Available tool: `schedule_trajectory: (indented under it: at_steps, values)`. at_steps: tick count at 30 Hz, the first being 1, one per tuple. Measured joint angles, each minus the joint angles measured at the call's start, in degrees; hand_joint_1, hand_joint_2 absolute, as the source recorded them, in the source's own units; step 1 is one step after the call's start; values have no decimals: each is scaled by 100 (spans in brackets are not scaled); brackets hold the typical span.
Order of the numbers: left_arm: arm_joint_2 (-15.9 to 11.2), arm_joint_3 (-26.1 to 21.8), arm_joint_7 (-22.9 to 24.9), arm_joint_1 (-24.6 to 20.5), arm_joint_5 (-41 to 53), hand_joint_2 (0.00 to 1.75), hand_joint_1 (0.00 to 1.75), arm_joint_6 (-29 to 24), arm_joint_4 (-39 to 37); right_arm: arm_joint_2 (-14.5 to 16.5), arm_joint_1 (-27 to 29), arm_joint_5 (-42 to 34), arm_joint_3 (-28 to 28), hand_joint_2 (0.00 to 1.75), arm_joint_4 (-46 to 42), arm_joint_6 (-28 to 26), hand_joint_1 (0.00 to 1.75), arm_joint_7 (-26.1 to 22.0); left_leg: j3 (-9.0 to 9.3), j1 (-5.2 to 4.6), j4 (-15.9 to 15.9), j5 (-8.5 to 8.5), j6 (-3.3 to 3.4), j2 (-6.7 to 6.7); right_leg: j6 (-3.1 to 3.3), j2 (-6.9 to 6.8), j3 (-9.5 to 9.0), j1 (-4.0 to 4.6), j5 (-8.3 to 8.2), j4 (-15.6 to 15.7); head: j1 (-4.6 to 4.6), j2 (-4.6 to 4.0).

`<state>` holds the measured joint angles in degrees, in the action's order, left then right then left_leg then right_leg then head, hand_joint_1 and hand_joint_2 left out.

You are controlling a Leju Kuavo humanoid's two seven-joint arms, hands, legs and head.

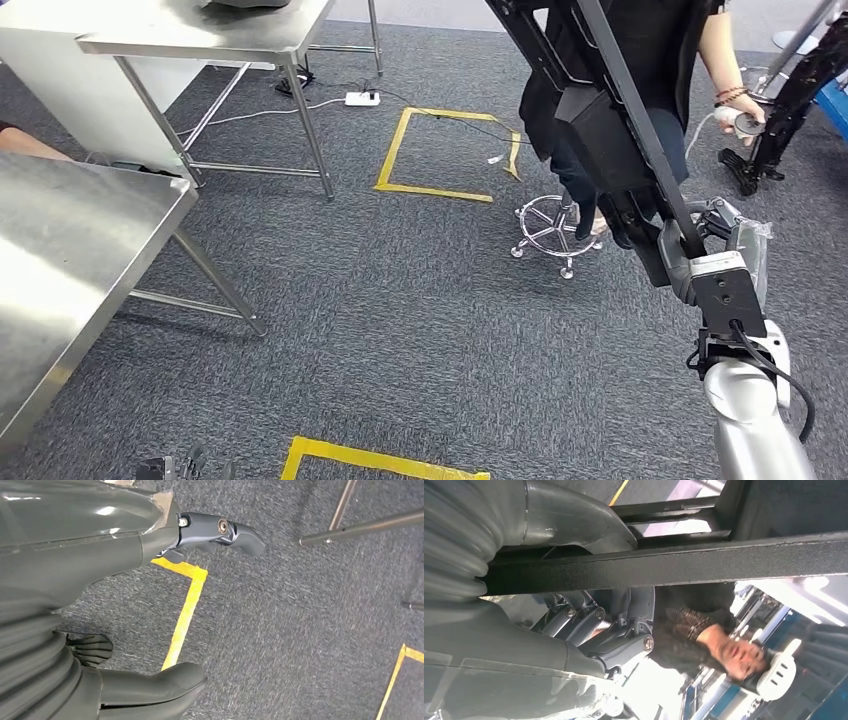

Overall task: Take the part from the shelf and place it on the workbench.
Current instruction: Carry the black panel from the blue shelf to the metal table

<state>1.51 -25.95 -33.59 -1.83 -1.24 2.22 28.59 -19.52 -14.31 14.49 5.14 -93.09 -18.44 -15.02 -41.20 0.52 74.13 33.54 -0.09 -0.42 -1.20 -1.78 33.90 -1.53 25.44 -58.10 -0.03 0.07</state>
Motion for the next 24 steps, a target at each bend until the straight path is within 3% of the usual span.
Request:
schedule_trajectory:
  at_steps: [1, 4, 6, 8, 9, 11, 13, 15, 16, 18, 20, 21, 23, 24]
  values:
    - [-1, -2, -1, 2, 2, 175, 0, 2, -2, 1, -3, -7, 1, 175, 5, 0, 175, -1, 52, 18, -131, -131, -10, 19, -1, -41, -4, -1, 1, 0, 1, 0]
    - [-7, -18, -2, -11, 6, 175, 0, 3, -3, 0, -44, -11, 1, 175, 25, -1, 175, -2, 586, 38, -1217, -644, -10, 228, -18, -144, -14, 17, 8, -10, 1, 0]
    - [-9, -33, -3, -26, 7, 175, 0, 4, -3, -4, -95, -12, 2, 175, 42, 0, 175, -7, 723, -8, -1547, -725, 42, 301, -66, -211, -10, 45, 11, -18, 12, 0]
    - [-18, -54, -7, -33, 9, 175, 0, 5, -3, -7, -131, -14, 6, 175, 68, 0, 175, -10, 715, -57, -1574, -746, 141, 203, -142, -280, -19, 37, 14, -12, 21, 0]
    - [-23, -66, -10, -36, 10, 175, 0, 5, -3, -7, -138, -16, 8, 175, 83, 0, 175, -11, 724, -65, -1596, -767, 191, 155, -170, -253, -6, 26, 42, -44, 24, 0]
    - [-34, -86, -19, -53, 8, 175, 0, 4, -5, -12, -148, -22, 11, 175, 113, 0, 175, -22, 743, -55, -1635, -818, 283, 62, -165, -78, 159, 14, 233, -397, 33, 1]
    - [-41, -95, -22, -76, 5, 175, 0, 3, -8, -19, -160, -29, 16, 175, 157, 1, 175, -33, 721, -60, -1635, -838, 326, -44, -103, 97, 524, 24, 548, -1162, 44, 1]
    - [-42, -98, -22, -82, 4, 175, 0, 3, -19, -17, -161, -32, 27, 175, 210, 2, 175, -34, 710, -74, -1632, -846, 340, -173, -102, 148, 776, 41, 686, -1675, 48, 0]
    - [-40, -98, -22, -81, 4, 175, 0, 2, -27, -15, -162, -33, 35, 175, 232, 2, 175, -34, 713, -80, -1630, -848, 341, -243, -131, 161, 740, 43, 622, -1598, 48, 0]
    - [-32, -98, -22, -82, 4, 175, 0, 1, -40, -13, -177, -32, 51, 175, 259, 2, 175, -35, 719, -83, -1619, -848, 335, -386, -201, 273, 391, 35, 323, -880, 49, 0]
    - [-26, -98, -23, -91, 4, 175, 0, 1, -45, -13, -204, -33, 61, 175, 269, 2, 175, -38, 693, -102, -1590, -842, 303, -510, -206, 436, 53, 28, 109, -217, 47, 0]
    - [-24, -99, -25, -92, 4, 175, 0, 1, -46, -14, -215, -33, 64, 175, 273, 2, 175, -39, 668, -105, -1581, -847, 279, -564, -186, 473, -17, 32, 72, -76, 43, 0]
    - [-31, -109, -28, -84, 4, 175, 0, -1, -48, -12, -223, -32, 76, 175, 278, 2, 175, -40, 627, -98, -1585, -862, 222, -660, -131, 377, -30, 32, 63, -43, 41, 0]
    - [-33, -116, -29, -76, 4, 175, 0, -2, -49, -10, -232, -31, 84, 175, 280, 2, 175, -40, 609, -95, -1563, -843, 193, -626, -103, 328, -37, 22, 57, -34, 37, 0]
